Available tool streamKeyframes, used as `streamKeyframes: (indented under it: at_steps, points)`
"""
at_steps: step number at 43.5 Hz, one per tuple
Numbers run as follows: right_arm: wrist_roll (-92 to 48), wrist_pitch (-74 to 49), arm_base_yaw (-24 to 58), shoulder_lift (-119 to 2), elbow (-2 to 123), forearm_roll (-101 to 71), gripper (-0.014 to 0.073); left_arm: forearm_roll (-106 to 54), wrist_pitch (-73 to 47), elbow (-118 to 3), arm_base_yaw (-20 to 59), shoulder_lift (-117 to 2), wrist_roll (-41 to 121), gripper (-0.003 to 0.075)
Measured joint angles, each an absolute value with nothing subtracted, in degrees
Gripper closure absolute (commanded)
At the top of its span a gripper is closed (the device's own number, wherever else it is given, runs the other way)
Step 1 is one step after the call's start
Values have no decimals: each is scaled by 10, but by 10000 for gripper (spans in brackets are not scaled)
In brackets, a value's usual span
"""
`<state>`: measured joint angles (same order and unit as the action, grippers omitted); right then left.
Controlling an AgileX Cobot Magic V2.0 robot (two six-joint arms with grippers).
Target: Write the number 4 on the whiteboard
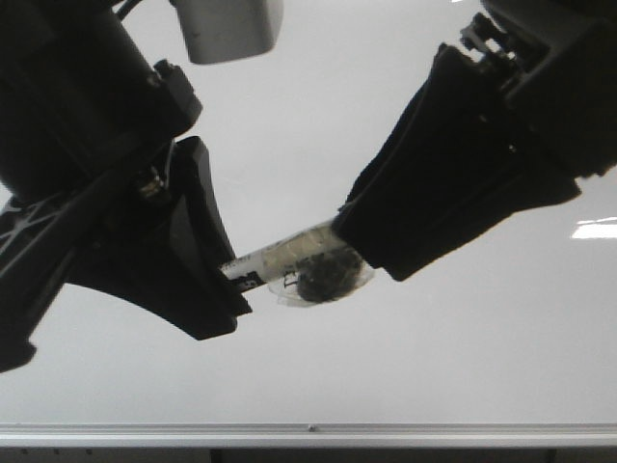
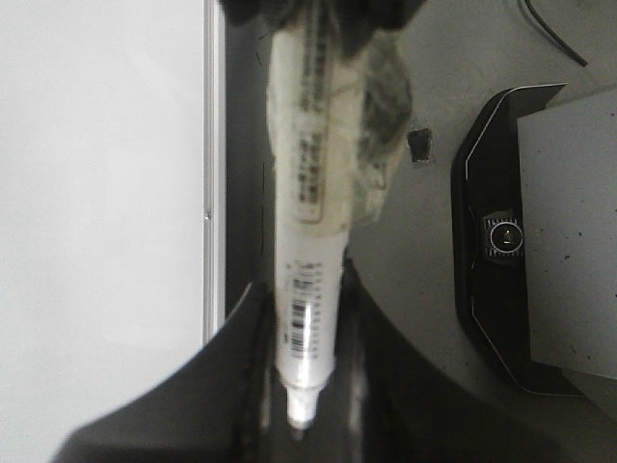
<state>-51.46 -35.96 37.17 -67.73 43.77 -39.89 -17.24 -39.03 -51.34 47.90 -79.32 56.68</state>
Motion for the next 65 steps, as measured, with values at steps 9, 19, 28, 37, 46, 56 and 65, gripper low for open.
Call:
streamKeyframes:
  at_steps: [9,19,28,37,46,56,65]
  points:
    - [-516,-366,372,-677,438,-399,657,-177,-386,-513,479,-793,568,424]
    - [-516,-392,367,-677,438,-391,657,-210,-334,-513,479,-793,562,29]
    - [-500,-409,280,-648,438,-381,657,-217,-326,-513,479,-793,560,95]
    - [-472,-405,127,-578,438,-377,657,-220,-326,-513,479,-793,559,273]
    - [-453,-369,69,-558,438,-379,657,-221,-329,-513,479,-793,559,672]
    - [-452,-320,69,-560,441,-400,657,-221,-332,-513,479,-793,558,741]
    - [-452,-292,69,-640,511,-416,657,-221,-333,-513,479,-793,558,741]
